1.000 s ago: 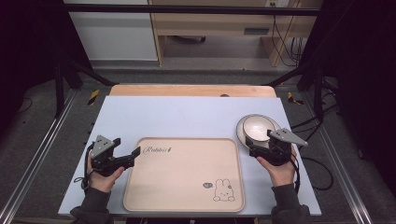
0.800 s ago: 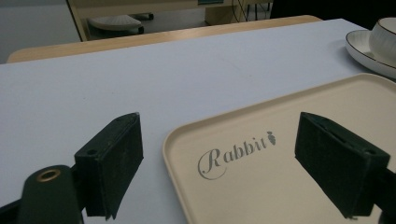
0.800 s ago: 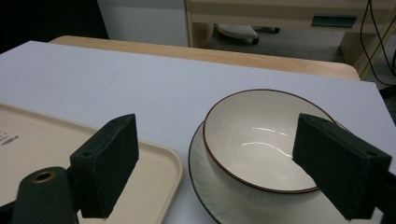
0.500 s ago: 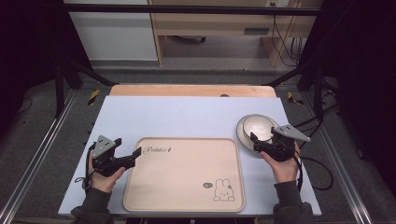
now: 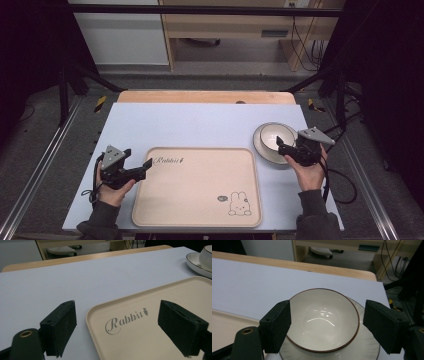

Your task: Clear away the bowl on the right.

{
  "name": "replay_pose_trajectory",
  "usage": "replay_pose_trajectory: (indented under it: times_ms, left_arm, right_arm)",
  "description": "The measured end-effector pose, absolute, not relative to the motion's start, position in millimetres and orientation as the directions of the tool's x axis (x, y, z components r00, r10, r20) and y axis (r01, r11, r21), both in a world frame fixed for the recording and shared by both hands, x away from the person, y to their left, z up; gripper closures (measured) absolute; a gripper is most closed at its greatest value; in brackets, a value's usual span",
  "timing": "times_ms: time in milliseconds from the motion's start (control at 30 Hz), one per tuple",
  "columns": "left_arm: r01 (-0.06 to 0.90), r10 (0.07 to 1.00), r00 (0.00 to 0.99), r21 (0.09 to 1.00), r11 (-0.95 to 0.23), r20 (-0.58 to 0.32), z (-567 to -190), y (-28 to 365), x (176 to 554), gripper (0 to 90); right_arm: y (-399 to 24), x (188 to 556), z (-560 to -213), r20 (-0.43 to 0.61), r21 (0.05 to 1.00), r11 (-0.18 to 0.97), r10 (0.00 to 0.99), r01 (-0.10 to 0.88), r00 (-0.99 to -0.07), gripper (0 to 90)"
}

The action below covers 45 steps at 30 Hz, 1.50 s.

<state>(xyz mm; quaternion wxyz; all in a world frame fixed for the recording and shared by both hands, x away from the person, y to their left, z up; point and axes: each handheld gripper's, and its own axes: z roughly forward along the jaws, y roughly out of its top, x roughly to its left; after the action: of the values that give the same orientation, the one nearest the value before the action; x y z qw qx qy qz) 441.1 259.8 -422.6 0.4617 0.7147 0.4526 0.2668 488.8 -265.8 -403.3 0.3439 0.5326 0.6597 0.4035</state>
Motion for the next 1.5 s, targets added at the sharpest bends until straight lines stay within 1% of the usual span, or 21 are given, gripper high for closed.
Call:
replay_pose_trajectory:
  times_ms: [200, 267, 400, 433, 667, 733, 833, 900, 933, 967, 1300, 1333, 1367, 1500]
  left_arm:
    - [0.406, 0.893, 0.448, 0.897, -0.173, -0.031, -424.4, 258.6, 442.0, 15.0]
    - [0.407, 0.894, 0.447, 0.897, -0.173, -0.031, -424.5, 258.7, 442.2, 15.0]
    - [0.41, 0.895, 0.445, 0.896, -0.172, -0.032, -425.2, 259.1, 442.5, 15.0]
    - [0.41, 0.895, 0.445, 0.895, -0.174, -0.03, -425.3, 259.1, 442.6, 15.0]
    - [0.412, 0.896, 0.442, 0.894, -0.176, -0.027, -426.3, 258.7, 443.2, 15.0]
    - [0.413, 0.897, 0.442, 0.893, -0.176, -0.028, -426.7, 258.6, 443.3, 15.0]
    - [0.413, 0.896, 0.443, 0.893, -0.177, -0.027, -426.7, 258.3, 443.3, 15.1]
    - [0.413, 0.896, 0.442, 0.893, -0.178, -0.026, -426.6, 258.3, 443.2, 15.1]
    - [0.412, 0.896, 0.443, 0.894, -0.178, -0.026, -426.6, 258.3, 443.2, 15.1]
    - [0.413, 0.896, 0.443, 0.894, -0.177, -0.026, -426.7, 258.4, 443.3, 15.1]
    - [0.417, 0.897, 0.442, 0.891, -0.18, -0.025, -427.6, 258.2, 443.9, 15.2]
    - [0.417, 0.897, 0.441, 0.891, -0.18, -0.025, -427.7, 258.2, 443.9, 15.2]
    - [0.417, 0.897, 0.441, 0.891, -0.18, -0.025, -427.7, 258.2, 444.0, 15.2]
    - [0.417, 0.897, 0.441, 0.891, -0.18, -0.025, -427.9, 258.1, 444.0, 15.3]
  right_arm:
    - [-273.9, 499.1, -406.8, -0.035, 0.895, 0.112, 0.983, 0.431, -0.182, 24.2]
    - [-277.4, 503.9, -407.9, -0.041, 0.892, 0.114, 0.984, 0.438, -0.174, 26.8]
    - [-280.4, 508.5, -409.8, -0.032, 0.888, 0.103, 0.986, 0.448, -0.164, 28.3]
    - [-282.4, 512.2, -412.2, -0.04, 0.877, 0.106, 0.988, 0.468, -0.148, 29.5]
    - [-290.6, 523.5, -418.7, -0.032, 0.857, 0.084, 0.993, 0.508, -0.109, 33.1]
    - [-291.5, 525.2, -419.9, -0.033, 0.856, 0.086, 0.993, 0.509, -0.112, 33.1]
    - [-293.4, 532.8, -425.4, -0.039, 0.839, 0.084, 0.995, 0.537, -0.096, 33.5]
    - [-294.5, 534.6, -426.5, -0.045, 0.838, 0.09, 0.994, 0.538, -0.097, 34.1]
    - [-295.0, 536.4, -427.1, -0.02, 0.83, 0.069, 0.995, 0.554, -0.093, 37.2]
    - [-295.9, 537.8, -427.5, -0.008, 0.826, 0.06, 0.995, 0.56, -0.095, 37.6]
    - [-298.6, 547.3, -434.2, 0.009, 0.806, 0.055, 0.994, 0.59, -0.105, 37.9]
    - [-297.6, 549.4, -434.7, 0.009, 0.796, 0.056, 0.995, 0.602, -0.104, 41.5]
    - [-297.6, 549.4, -434.7, 0.009, 0.796, 0.056, 0.995, 0.602, -0.104, 41.5]
    - [-296.9, 552.7, -435.2, 0.005, 0.781, 0.067, 0.994, 0.621, -0.113, 46.4]
